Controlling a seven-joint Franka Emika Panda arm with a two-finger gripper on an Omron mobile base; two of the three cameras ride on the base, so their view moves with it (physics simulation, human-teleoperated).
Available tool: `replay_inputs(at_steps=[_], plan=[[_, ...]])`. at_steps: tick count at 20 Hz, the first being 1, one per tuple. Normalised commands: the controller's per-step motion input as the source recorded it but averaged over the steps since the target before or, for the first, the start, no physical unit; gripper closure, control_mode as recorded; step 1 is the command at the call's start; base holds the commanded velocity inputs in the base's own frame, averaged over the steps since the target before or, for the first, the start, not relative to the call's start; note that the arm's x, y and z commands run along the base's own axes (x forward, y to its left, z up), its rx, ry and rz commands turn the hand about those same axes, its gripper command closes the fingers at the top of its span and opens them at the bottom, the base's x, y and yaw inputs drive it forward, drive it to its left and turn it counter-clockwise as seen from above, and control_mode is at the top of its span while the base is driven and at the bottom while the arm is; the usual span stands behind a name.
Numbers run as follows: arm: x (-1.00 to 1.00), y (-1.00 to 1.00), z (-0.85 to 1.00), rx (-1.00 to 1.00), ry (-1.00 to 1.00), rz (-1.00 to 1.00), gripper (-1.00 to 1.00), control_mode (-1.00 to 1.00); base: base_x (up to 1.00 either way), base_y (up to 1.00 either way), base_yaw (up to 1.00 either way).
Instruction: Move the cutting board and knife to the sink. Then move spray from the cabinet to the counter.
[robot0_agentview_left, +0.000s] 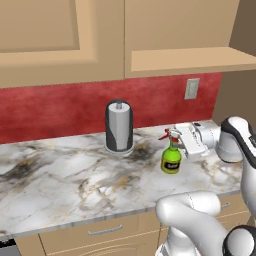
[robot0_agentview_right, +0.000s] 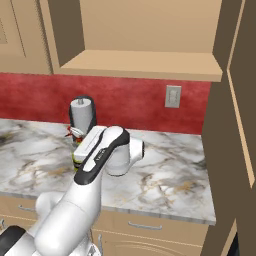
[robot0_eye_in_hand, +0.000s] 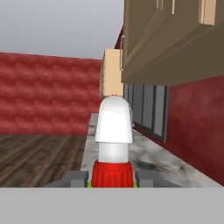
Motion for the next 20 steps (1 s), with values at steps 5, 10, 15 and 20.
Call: replay_inputs(at_steps=[5,10,15,20], plan=[[0.36,0.00,-0.37,0.00,0.00,0.03,1.00,-1.00,0.00,0.00,0.00],[0.51,0.00,-0.28,0.00,0.00,0.01,1.00,-1.00,0.00,0.00,0.00],[0.61,0.00,-0.22,0.00,0.00,0.00,1.00,-1.00,0.00,0.00,0.00],[0.29,-0.04,-0.13,0.00,0.00,0.00,1.00,-1.00,0.00,0.00,0.00]])
